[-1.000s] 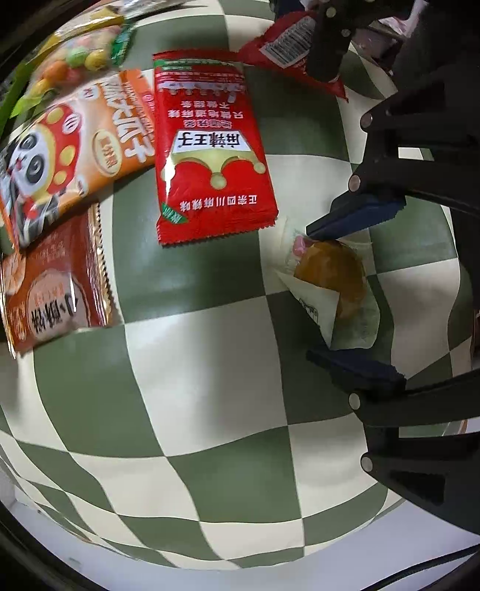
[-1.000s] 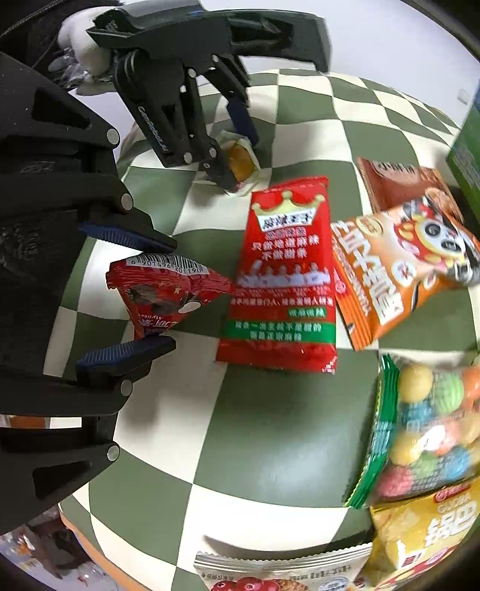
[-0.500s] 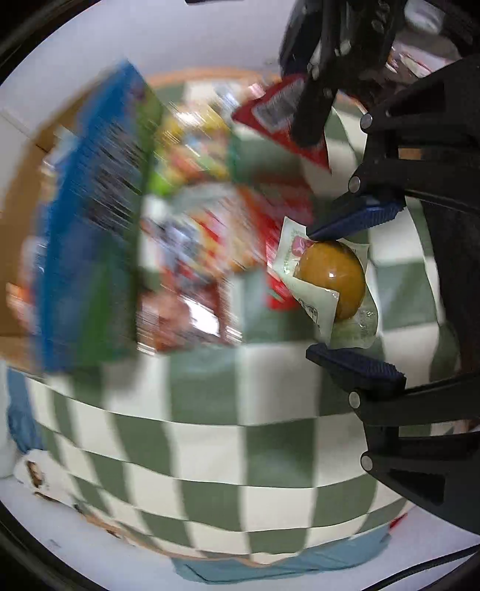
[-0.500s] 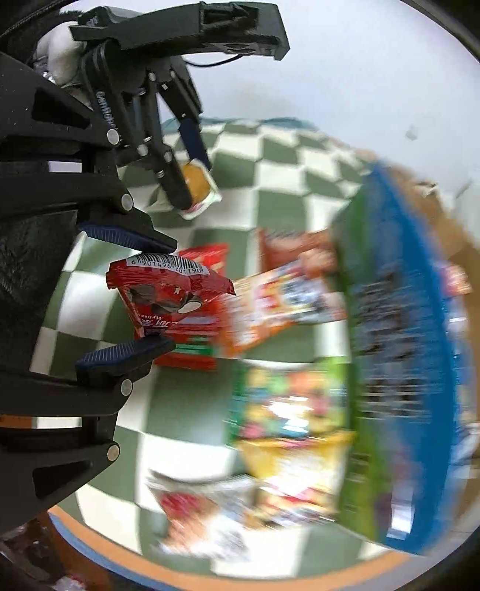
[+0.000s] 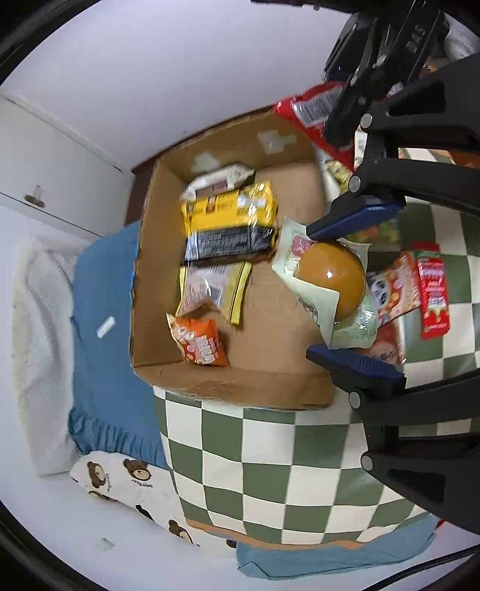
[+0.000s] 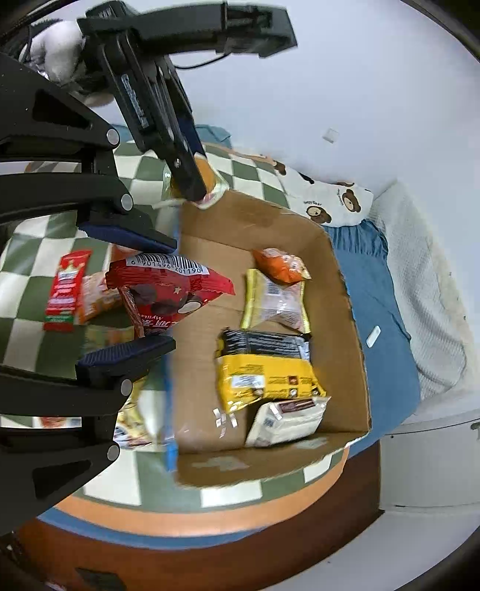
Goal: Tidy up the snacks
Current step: 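Place the cake and red packet into the box and open both tools, then lift both tools out of the box back toward the blanket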
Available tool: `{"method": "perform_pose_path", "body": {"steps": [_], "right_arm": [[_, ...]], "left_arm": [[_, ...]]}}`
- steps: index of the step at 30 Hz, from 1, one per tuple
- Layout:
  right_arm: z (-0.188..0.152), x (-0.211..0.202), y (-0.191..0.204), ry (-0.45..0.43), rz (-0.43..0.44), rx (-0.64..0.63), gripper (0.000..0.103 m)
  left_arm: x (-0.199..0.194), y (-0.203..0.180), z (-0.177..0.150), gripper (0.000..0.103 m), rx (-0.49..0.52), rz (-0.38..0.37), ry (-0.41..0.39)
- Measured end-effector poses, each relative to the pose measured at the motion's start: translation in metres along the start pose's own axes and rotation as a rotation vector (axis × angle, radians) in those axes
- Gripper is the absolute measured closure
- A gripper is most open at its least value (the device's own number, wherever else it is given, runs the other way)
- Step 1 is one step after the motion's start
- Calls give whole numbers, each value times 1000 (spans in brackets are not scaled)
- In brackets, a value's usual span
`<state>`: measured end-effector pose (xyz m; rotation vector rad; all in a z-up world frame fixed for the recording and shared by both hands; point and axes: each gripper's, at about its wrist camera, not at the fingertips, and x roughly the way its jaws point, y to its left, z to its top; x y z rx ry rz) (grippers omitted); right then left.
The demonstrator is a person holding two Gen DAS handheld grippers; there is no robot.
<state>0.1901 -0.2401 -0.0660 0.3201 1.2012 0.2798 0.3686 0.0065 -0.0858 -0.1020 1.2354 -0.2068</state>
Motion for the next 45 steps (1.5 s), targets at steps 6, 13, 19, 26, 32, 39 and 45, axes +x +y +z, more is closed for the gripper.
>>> {"method": "perform_pose_path", "body": {"steps": [6,13,19,26,32,39,45], "right_arm": [[36,49,6,52,8,17,54],[60,99,7,122,-7,21,54],[77,131,4,205,1,46,19],[73,136,-8,222,-121,19,5],[64,128,-20,216,-235,4,5],[51,109,-27,185,-271,-6,5],[42,81,-20,121,-295,-33,5]], "left_arm": [[49,21,31,47,-48,31,121],[86,34,64,47,-76,62,204],[105,46,76,41,-153,16,248],[103,42,77,14,-121,48,223],[98,36,68,13,-86,93,200],[85,29,51,14,-48,130,145],[65,20,39,14,-14,149,87]]}}
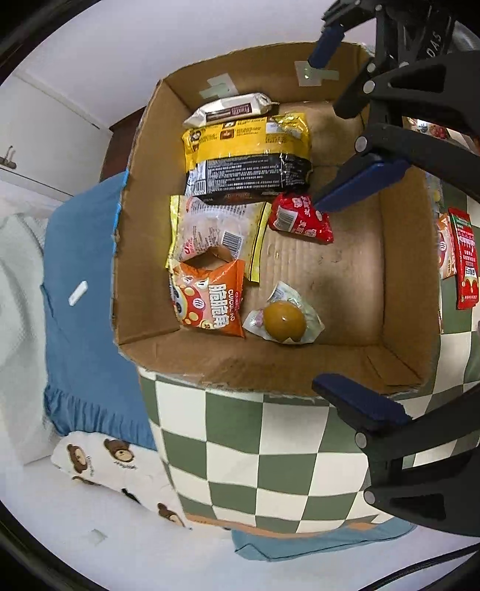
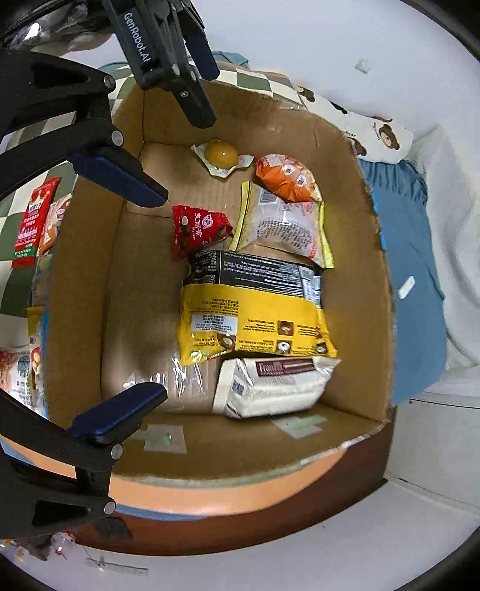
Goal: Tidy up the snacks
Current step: 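Lift both tools out of the box back toward the blanket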
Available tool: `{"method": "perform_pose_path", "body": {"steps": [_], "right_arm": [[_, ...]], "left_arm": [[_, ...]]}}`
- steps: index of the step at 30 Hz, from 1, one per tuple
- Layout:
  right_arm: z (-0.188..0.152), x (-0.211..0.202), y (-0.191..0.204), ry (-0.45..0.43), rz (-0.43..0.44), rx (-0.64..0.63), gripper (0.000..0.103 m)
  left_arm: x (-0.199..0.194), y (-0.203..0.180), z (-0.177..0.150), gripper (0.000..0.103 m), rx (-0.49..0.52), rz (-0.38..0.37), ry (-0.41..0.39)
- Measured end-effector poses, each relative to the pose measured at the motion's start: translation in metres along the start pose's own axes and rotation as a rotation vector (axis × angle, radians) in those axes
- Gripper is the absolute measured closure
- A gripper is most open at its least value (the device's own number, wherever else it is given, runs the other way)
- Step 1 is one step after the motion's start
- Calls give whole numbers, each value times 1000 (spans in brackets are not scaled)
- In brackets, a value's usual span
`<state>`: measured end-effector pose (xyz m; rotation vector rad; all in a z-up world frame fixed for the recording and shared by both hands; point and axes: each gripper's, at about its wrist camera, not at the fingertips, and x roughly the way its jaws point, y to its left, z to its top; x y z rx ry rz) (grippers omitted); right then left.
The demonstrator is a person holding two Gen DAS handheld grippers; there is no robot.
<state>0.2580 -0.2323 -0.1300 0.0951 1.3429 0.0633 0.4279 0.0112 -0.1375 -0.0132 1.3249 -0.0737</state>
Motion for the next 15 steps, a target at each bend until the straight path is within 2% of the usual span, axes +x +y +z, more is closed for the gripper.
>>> {"method": "perform_pose_path", "body": {"steps": [8,15], "right_arm": [[-21,-44,3,-105,-8,-19,5],[-46,-86,4,-201,-9,-27,5]], "left_arm": [[-44,-9,-26,14,18,6,-126],[-92,-16,-51,14,28,-18,-240]]}}
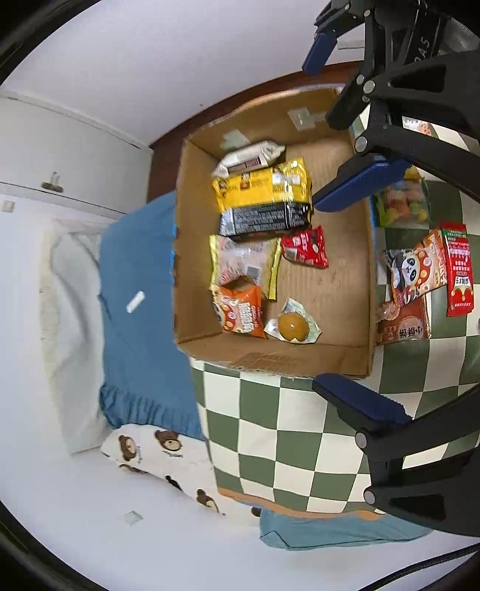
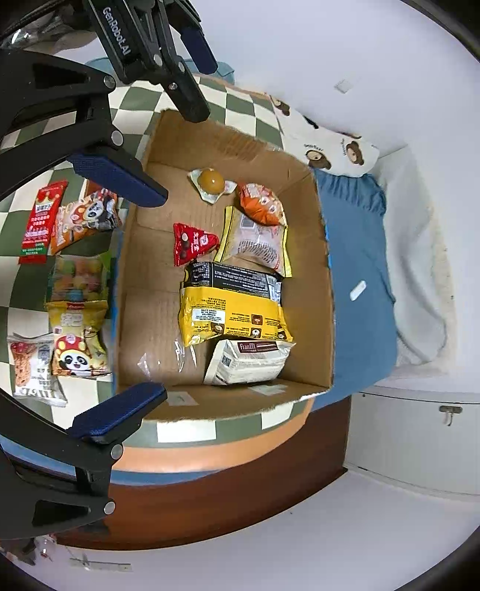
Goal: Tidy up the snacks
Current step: 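Lift both tools out of the box back toward the blanket, then grasp the red sauce packet with the left tool while the right tool grasps the oat cookie packet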
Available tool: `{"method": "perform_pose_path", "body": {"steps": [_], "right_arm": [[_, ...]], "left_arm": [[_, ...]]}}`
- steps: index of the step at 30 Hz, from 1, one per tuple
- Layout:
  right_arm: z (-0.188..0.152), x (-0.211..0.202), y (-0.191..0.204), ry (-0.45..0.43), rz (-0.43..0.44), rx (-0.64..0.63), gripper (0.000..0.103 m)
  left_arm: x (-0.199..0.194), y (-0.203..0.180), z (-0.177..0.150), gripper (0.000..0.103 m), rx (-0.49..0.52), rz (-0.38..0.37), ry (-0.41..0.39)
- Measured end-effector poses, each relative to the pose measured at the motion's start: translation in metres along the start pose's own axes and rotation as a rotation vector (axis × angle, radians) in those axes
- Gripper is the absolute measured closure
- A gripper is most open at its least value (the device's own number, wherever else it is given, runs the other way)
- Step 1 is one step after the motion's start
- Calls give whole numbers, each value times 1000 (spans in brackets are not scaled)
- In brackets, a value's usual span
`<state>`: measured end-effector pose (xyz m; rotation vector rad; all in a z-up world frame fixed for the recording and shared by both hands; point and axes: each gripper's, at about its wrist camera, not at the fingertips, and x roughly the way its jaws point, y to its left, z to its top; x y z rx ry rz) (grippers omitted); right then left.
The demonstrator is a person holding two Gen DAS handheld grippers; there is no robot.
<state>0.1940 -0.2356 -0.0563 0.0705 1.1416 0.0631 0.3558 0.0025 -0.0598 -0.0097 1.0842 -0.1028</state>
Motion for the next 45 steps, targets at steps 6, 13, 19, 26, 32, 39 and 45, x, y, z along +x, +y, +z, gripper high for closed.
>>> {"method": "perform_pose_path", "body": {"steps": [6,13,19,26,32,39,45], "right_arm": [[-17,-39,3,-83,-19,-12,5],[-41,-58,-3,-92,37,4,5],[-82,-26,-26,-3,100,64,31],[-137,22,-61,140,131,197,34],[-160,44,-94,193,85,287,30],[-170,73,-133,248,76,413,26],[-189,93,-167,275,194,683,26]], "left_arm": [[-31,-7,-17,14,21,-20,-57],[-46,-6,-40,13,23,-34,-62],[-17,-7,-86,14,87,19,14],[64,-49,-174,14,473,75,237],[115,-84,-229,13,801,103,330],[144,-108,-256,19,978,85,378],[141,-88,-235,36,679,50,442]]}}
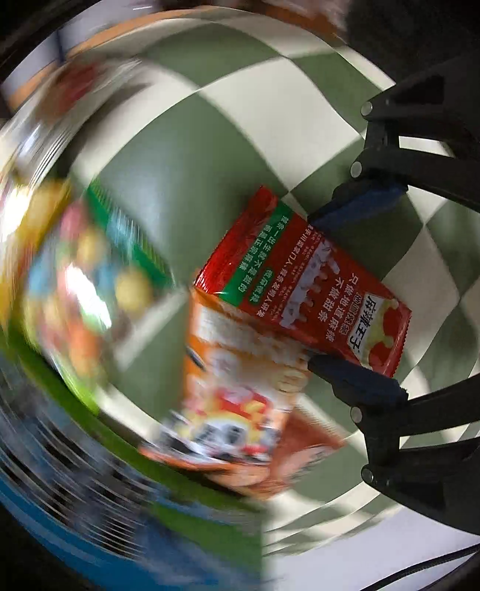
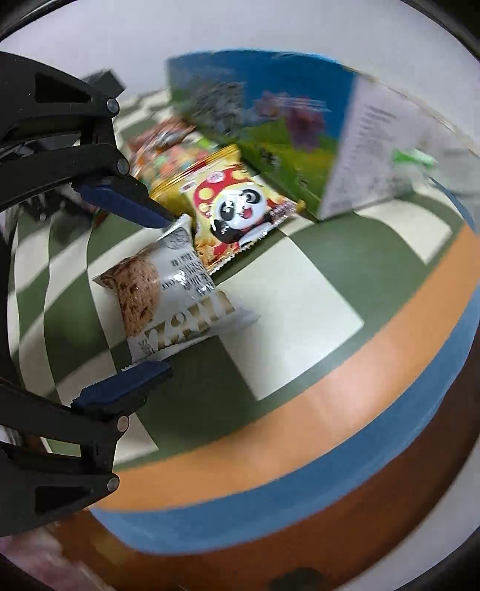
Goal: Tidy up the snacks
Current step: 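Grasp the red sauce packet with the left tool while the right tool grasps the oat cookie packet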
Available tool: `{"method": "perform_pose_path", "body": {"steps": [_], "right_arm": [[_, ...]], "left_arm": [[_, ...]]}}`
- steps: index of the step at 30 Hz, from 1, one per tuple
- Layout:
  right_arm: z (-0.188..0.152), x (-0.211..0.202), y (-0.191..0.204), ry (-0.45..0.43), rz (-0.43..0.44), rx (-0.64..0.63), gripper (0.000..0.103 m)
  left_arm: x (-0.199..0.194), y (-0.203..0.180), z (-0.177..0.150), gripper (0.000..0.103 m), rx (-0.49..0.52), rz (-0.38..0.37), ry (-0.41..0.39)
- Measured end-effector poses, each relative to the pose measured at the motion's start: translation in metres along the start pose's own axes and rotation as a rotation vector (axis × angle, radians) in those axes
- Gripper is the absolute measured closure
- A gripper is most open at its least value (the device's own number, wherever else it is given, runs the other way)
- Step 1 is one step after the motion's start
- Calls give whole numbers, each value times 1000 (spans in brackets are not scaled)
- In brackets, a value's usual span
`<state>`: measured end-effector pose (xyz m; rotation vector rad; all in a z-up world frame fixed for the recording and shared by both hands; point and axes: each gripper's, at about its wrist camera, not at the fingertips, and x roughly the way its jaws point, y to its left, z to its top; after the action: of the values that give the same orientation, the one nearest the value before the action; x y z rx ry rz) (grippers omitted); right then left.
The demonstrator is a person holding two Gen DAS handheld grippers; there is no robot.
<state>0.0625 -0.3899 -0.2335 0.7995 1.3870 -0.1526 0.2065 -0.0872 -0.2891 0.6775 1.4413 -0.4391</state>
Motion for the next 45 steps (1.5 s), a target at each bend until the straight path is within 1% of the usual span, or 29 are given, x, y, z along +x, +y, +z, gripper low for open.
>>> {"method": "perform_pose_path", "body": {"steps": [2,3,4,5,6,9,11,14,16,19,21,22,24,25,26,27,29,30,31,32,33,34,36,37,38,39,42,44,45], "right_arm": [[-2,-3,-6,-21,26,29,26],[-3,-5,-7,-25,24,32,26],[-4,-7,-8,-31,24,39,26],[-6,-9,-11,-35,30,53,26],[-9,-11,-14,-29,45,79,26],[-20,-14,-27,-11,116,170,26],[-31,-13,-28,8,147,194,26],[-33,1,-19,39,162,206,26],[-23,10,-18,24,153,229,26],[-1,24,-19,17,87,270,25],[8,26,-14,-2,35,245,24],[12,27,-8,-11,-4,200,24],[16,29,11,-26,-79,46,26],[14,31,23,-28,-119,-47,28],[11,31,32,-30,-164,-140,34],[5,33,41,-25,-214,-229,36],[-6,39,52,7,-269,-346,36],[-10,41,54,25,-286,-377,32],[-14,43,55,39,-287,-392,29],[-17,42,55,46,-268,-402,21],[-19,38,54,39,-246,-403,17],[-22,35,55,28,-243,-398,17],[-28,27,53,10,-222,-379,17],[-30,21,50,-3,-204,-357,17],[-30,17,49,-10,-196,-347,17],[-31,14,48,-18,-193,-332,17],[-30,15,45,-39,-180,-281,17],[-17,19,39,-46,-163,-262,17],[-15,25,41,-47,-166,-264,24]], "left_arm": [[4,28,-7,36,-212,-109,52],[7,39,-12,36,-297,-157,76],[11,55,-21,36,-412,-223,102],[13,63,-26,36,-475,-259,111],[17,75,-36,36,-566,-310,124],[24,98,-57,36,-732,-394,140],[25,104,-64,36,-775,-407,139],[27,108,-70,36,-797,-407,134],[29,110,-71,36,-798,-407,136],[34,117,-79,36,-800,-405,135],[34,117,-79,36,-794,-403,132],[33,114,-77,36,-785,-399,131],[31,110,-69,36,-765,-389,133],[20,105,-65,36,-754,-383,131],[13,100,-63,36,-733,-370,121],[8,97,-62,36,-717,-359,109],[-7,91,-57,36,-656,-320,76],[-11,87,-54,36,-624,-297,67],[-13,83,-50,34,-590,-279,59],[-13,74,-43,29,-531,-254,63],[-10,67,-37,28,-489,-242,80],[-3,57,-31,28,-439,-234,106],[8,45,-26,28,-392,-215,130],[11,41,-25,35,-389,-184,113],[10,39,-24,45,-392,-157,93],[9,39,-25,49,-404,-151,82],[2,54,-36,52,-521,-185,59],[0,69,-47,52,-615,-198,57],[1,76,-51,52,-654,-209,60]]}}
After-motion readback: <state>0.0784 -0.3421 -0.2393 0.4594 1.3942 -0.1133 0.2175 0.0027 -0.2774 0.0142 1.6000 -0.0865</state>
